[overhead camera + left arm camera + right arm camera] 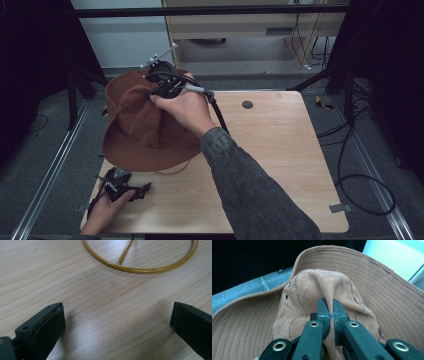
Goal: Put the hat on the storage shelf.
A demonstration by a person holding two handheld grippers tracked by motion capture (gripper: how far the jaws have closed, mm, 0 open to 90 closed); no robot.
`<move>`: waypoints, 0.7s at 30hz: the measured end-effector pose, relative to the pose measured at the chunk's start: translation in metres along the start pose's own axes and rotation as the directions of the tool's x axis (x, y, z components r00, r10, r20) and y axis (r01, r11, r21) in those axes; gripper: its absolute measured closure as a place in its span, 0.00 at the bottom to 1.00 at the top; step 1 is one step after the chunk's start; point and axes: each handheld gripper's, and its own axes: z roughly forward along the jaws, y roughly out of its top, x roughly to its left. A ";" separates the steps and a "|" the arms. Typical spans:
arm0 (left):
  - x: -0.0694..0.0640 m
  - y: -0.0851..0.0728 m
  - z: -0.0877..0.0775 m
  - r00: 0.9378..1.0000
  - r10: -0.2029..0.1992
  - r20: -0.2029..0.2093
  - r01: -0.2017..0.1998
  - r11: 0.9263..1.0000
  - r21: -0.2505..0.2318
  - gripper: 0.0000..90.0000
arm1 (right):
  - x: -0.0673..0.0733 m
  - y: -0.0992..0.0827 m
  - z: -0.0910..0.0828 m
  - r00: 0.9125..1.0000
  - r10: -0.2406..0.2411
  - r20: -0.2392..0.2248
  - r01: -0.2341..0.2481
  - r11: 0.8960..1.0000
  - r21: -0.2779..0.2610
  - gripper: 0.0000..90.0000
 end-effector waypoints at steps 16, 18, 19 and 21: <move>0.000 0.000 0.000 1.000 0.002 0.000 -0.002 1.000 0.001 0.00 | -0.006 -0.008 0.008 1.000 0.021 -0.003 -0.021 1.000 0.018 0.97; 0.000 0.000 0.000 1.000 0.002 -0.001 -0.002 1.000 0.002 0.00 | -0.006 -0.009 0.009 1.000 0.022 -0.006 -0.022 1.000 0.018 0.97; 0.000 0.000 0.000 1.000 0.002 -0.001 -0.002 1.000 0.002 0.00 | -0.006 -0.009 0.010 1.000 0.021 -0.006 -0.021 1.000 0.019 0.97; 0.000 0.000 0.000 1.000 0.003 -0.001 -0.003 1.000 0.002 0.00 | -0.006 -0.009 0.010 1.000 0.020 -0.007 -0.020 1.000 0.019 0.97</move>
